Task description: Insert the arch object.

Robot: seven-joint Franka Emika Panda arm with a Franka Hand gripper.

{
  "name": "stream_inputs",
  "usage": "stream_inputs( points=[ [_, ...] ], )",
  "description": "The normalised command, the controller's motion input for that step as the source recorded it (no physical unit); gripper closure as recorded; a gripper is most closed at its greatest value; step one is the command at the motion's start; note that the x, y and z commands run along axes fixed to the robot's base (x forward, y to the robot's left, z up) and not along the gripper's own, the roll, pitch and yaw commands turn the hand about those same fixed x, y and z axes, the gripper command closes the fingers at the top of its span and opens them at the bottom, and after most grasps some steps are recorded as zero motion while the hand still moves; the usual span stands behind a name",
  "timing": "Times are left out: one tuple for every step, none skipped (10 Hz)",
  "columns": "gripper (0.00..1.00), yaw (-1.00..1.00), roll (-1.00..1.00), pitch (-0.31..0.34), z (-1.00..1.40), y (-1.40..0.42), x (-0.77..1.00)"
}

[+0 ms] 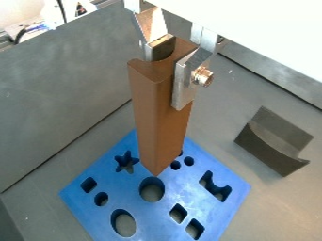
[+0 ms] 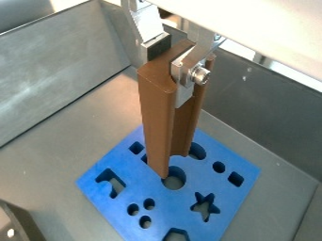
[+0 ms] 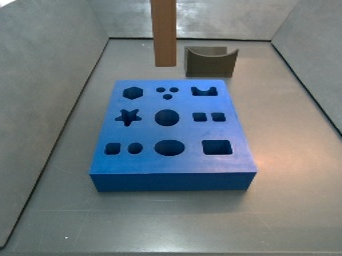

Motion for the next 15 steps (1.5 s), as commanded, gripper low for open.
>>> stream_inputs(
  points=[
    [1.00, -0.81, 0.06, -0.007, -0.19, 0.15, 0.40],
    [1.00, -0.80, 0.07, -0.004, -0.20, 0.15, 0.40],
    [1.00, -0.80, 0.07, -0.001, -0.20, 0.15, 0.40],
    [1.00, -0.82, 0.07, 0.000, -0.20, 0.14, 0.39],
    [1.00, -0.84, 0.07, 0.000, -0.19, 0.14, 0.36],
    [1.00, -0.86, 0.07, 0.000, -0.20, 0.13, 0.33],
    [1.00, -0.87, 0.06, -0.001, -0.20, 0.12, 0.31],
    [1.00, -0.87, 0.06, -0.003, -0.20, 0.12, 0.31],
    [1.00, -0.87, 0.06, -0.003, -0.20, 0.12, 0.31],
    [1.00, -0.87, 0.06, -0.003, -0.21, 0.12, 0.31],
    [1.00, -0.86, 0.07, -0.001, -0.21, 0.12, 0.31],
    [1.00, -0.86, 0.06, -0.003, -0.21, 0.12, 0.31],
    [1.00, -0.86, 0.06, -0.003, -0.21, 0.13, 0.31],
    [1.00, -0.86, 0.07, -0.003, -0.21, 0.13, 0.31],
    [1.00, -0.86, 0.07, 0.000, -0.22, 0.13, 0.31]
  ],
)
